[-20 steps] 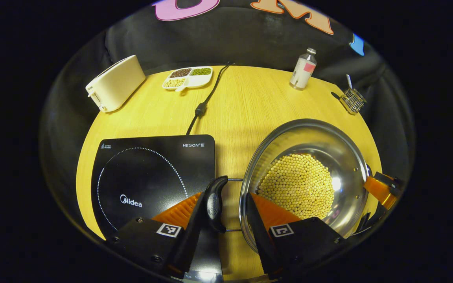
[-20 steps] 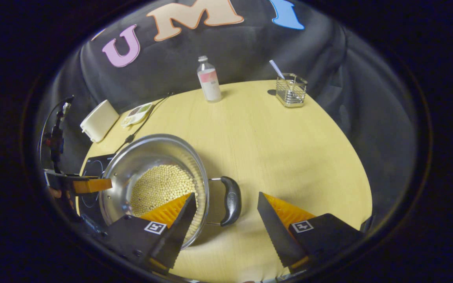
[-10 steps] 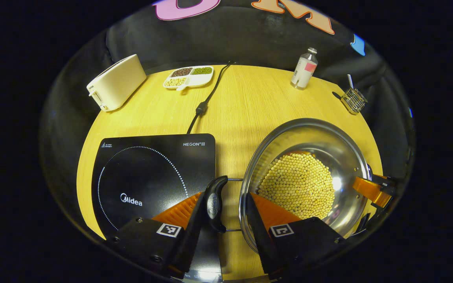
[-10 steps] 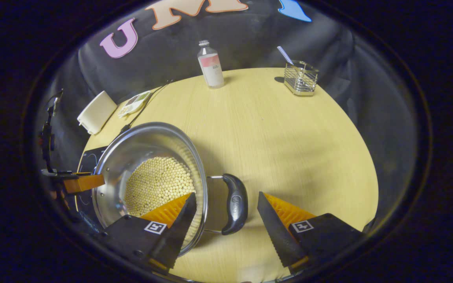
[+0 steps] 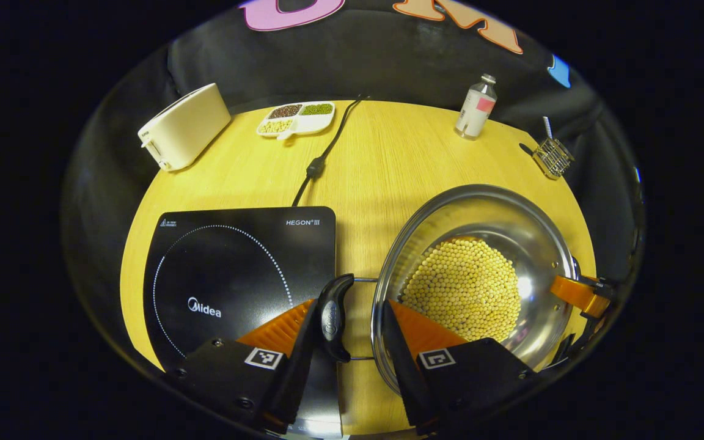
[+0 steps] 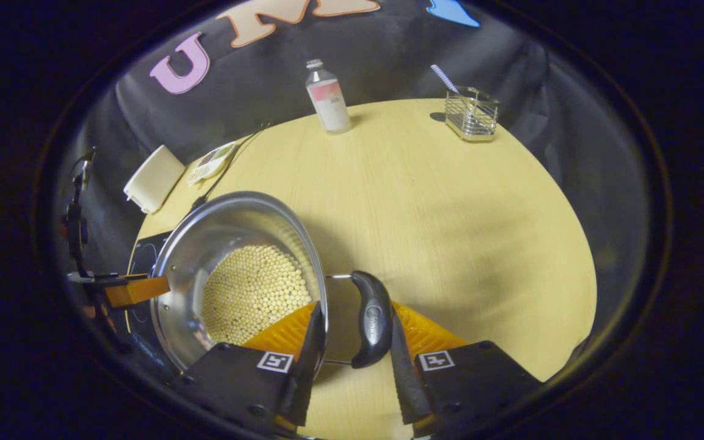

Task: First push the handle of the pot to place it horizontally, then grasp the pot with both hands and set it on the induction cooktop.

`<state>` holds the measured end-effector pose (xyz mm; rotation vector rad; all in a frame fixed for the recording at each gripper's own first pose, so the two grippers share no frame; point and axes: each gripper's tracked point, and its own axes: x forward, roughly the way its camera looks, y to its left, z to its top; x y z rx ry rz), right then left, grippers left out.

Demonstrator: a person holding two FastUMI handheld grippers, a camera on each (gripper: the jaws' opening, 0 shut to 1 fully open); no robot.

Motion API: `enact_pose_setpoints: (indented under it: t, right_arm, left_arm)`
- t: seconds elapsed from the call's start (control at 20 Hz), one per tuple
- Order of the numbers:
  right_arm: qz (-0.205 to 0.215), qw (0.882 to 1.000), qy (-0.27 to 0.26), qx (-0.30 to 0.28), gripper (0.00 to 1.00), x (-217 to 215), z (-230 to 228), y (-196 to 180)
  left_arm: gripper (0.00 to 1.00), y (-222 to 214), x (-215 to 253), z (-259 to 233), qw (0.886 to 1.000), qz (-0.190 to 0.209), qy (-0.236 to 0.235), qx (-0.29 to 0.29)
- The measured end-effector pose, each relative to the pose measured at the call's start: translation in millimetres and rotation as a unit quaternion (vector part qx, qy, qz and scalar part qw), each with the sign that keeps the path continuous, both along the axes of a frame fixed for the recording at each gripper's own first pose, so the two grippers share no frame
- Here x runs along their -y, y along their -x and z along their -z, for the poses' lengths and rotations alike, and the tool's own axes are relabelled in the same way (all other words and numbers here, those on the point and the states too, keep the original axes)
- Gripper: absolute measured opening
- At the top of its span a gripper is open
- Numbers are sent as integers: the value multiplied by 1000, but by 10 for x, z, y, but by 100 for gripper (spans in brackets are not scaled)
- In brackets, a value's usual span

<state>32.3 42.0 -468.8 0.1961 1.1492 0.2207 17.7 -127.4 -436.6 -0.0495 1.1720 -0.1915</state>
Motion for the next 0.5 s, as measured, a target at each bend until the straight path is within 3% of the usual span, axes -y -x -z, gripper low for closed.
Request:
enact_pose_setpoints:
  t: [0.15, 0.25, 0.35, 0.45, 0.5]
  right_arm:
    - [-6, 1000, 1, 1, 55, 21, -12, 1]
    - [-11, 1000, 1, 1, 48, 54, -12, 41]
    - [-20, 1000, 1, 4, 54, 108, -37, 90]
    - [-23, 1000, 2, 7, 48, 137, -63, 104]
    - [-24, 1000, 2, 9, 54, 155, -95, 131]
  left_arm:
    - [65, 62, 12, -12, 1000, -12, -3, 0]
    - [65, 161, 29, -19, 1000, -19, -5, -2]
    - [65, 262, 50, -38, 1000, -27, -2, -5]
    - [65, 329, 62, -70, 999, -33, -1, -6]
    - [67, 351, 61, -107, 999, -33, -2, -4]
